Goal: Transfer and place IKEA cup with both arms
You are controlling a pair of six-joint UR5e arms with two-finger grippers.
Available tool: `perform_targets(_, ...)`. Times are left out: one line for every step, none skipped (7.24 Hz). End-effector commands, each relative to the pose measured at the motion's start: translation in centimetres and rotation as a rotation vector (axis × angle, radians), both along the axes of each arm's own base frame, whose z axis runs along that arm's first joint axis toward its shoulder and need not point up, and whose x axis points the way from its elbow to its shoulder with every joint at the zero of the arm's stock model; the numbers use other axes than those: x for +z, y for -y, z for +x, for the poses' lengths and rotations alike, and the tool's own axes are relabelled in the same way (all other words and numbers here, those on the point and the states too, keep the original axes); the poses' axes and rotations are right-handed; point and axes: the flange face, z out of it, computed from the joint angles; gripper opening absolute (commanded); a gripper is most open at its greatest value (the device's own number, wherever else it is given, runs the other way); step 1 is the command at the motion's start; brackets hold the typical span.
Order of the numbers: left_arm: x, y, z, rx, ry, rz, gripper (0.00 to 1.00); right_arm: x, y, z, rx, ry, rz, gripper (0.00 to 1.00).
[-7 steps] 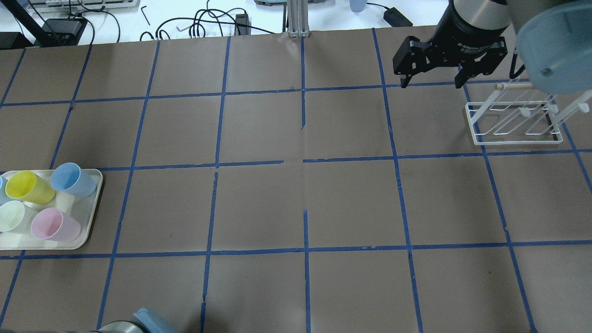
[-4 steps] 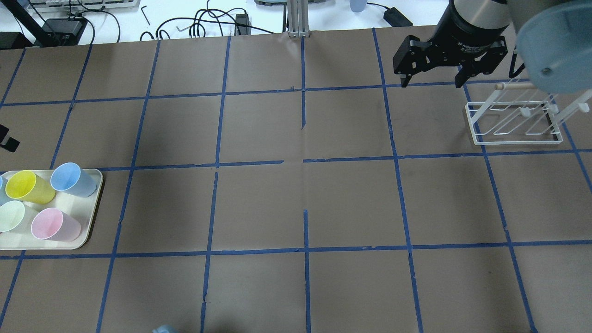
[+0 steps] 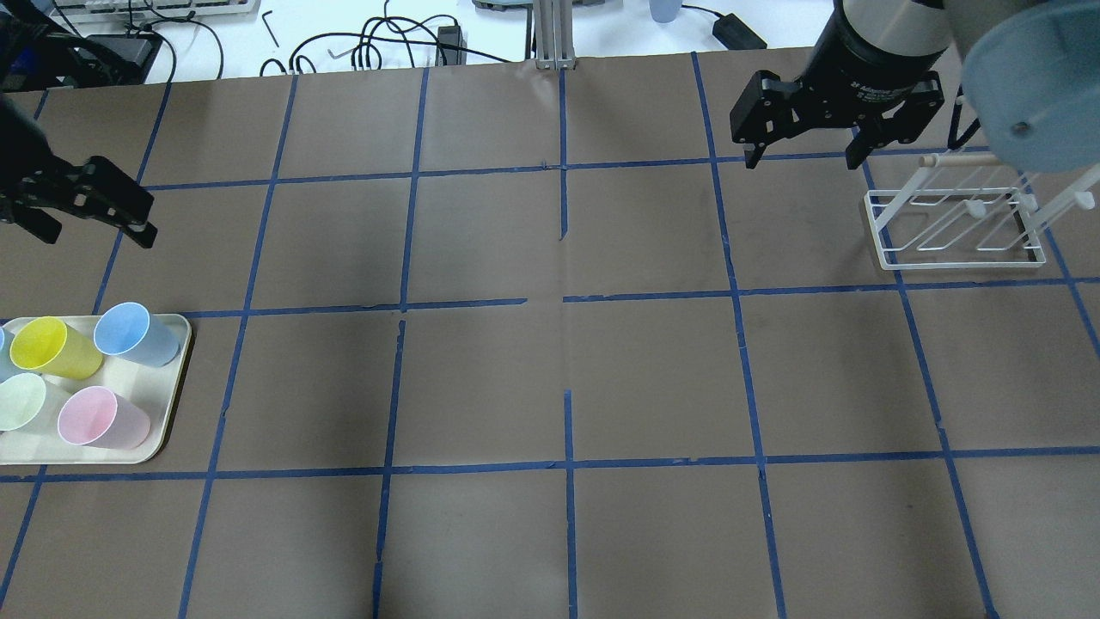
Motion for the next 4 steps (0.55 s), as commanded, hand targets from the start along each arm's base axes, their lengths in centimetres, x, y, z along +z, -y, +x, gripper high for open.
perform_targets(0.1, -0.3, -9.0, 0.059, -0.001, 0.002, 1.0, -0.1, -0.3, -0.1, -0.002, -0.011, 0.035, 1.0)
perform_targets(-0.1, -0.9, -11.5, 0.008, -0.006, 0.013, 1.0, -0.2, -0.3, -0.2, -0.002, -0.013, 0.037, 1.0)
perform_targets(-0.3, -0.9, -12.1, 0.007, -0.018, 0.015, 1.0, -0.2, -0.3, -0.2, -0.002, -0.013, 0.037, 1.0)
perform_targets(-0.1, -0.5, -11.8, 0.018, -0.02, 0.012, 1.0, -0.2, -0.3, -0.2, -0.002, -0.013, 0.037, 1.0)
